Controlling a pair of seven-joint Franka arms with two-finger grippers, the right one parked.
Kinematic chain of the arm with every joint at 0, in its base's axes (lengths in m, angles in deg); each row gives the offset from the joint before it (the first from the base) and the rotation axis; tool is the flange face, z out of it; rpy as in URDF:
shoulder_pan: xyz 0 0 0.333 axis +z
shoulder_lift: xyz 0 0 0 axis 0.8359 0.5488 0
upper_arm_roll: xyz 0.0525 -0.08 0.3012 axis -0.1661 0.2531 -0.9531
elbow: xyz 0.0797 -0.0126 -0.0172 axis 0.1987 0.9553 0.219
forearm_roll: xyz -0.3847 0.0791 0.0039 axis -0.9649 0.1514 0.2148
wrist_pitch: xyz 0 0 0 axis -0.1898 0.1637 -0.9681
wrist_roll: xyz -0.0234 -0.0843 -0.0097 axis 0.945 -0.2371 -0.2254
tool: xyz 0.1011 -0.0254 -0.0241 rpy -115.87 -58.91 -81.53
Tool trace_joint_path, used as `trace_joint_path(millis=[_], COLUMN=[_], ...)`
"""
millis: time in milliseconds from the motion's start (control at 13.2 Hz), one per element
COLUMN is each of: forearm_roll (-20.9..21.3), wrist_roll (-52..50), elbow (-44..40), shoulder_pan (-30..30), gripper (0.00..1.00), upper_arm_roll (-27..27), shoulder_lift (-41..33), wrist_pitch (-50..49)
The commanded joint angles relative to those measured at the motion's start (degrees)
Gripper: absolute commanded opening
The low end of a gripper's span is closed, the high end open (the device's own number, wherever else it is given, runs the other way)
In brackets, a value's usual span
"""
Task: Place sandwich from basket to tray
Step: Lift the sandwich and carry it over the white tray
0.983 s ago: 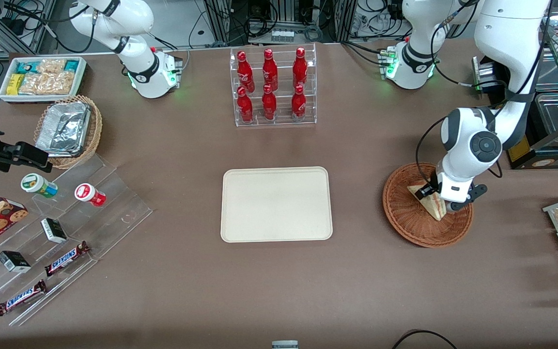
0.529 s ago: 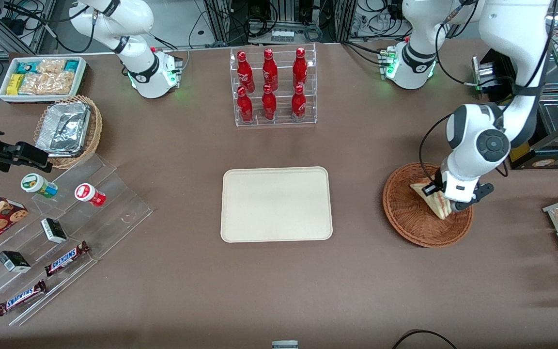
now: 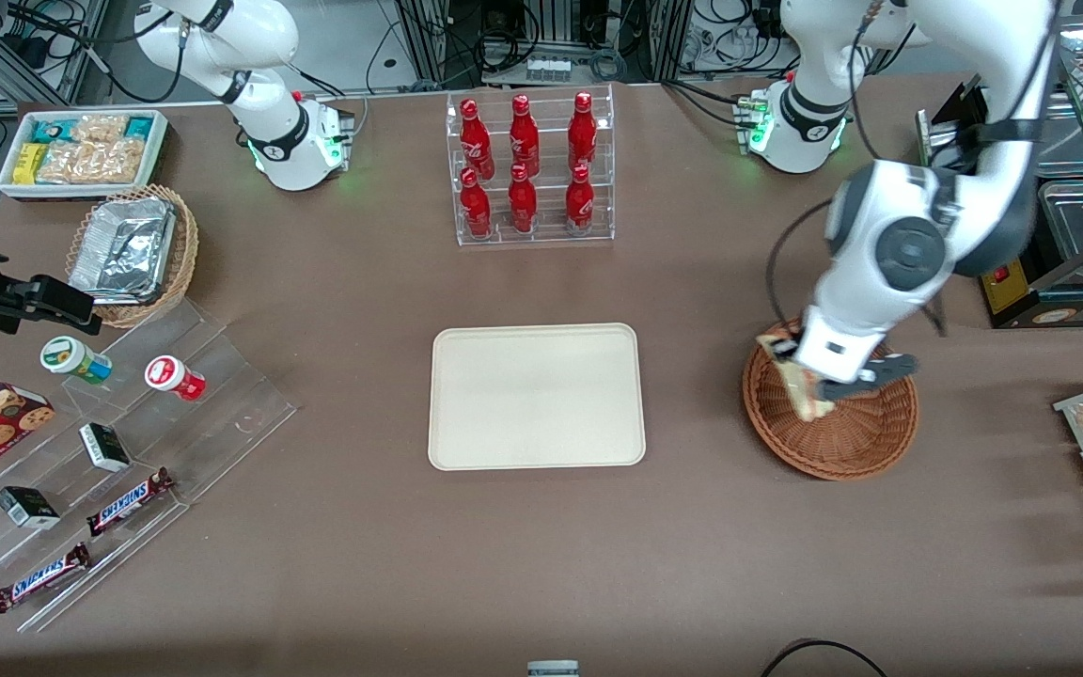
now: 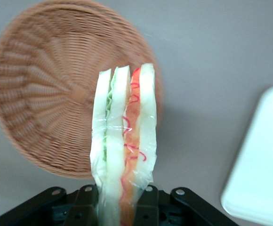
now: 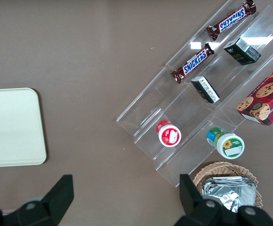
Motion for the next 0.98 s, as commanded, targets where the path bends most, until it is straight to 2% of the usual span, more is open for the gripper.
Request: trace_joint_path(millis=[0, 227, 529, 756, 832, 908], forearm_roll=[0.9, 1.7, 7.5, 11.0, 13.5, 14.2], wrist_roll=[0.8, 0.8, -3.6, -8.3, -9.7, -10.1], elbow=[-4.5, -10.8, -19.3, -26.8, -27.7, -28.2], shoulder_pan=[-0.9, -1.0, -2.5, -7.8, -8.4, -8.7], gripper=[0.00, 0.00, 0.00, 0.00, 0.00, 0.00], upper_arm_roll=[4.1, 10.3, 15.8, 15.6, 15.6, 15.6], shoulder_lift=[4.0, 11.1, 20.4, 27.5, 28.8, 29.6], wrist_pitch=[-1.0, -0.5, -0.5, -0.8, -0.8, -0.8])
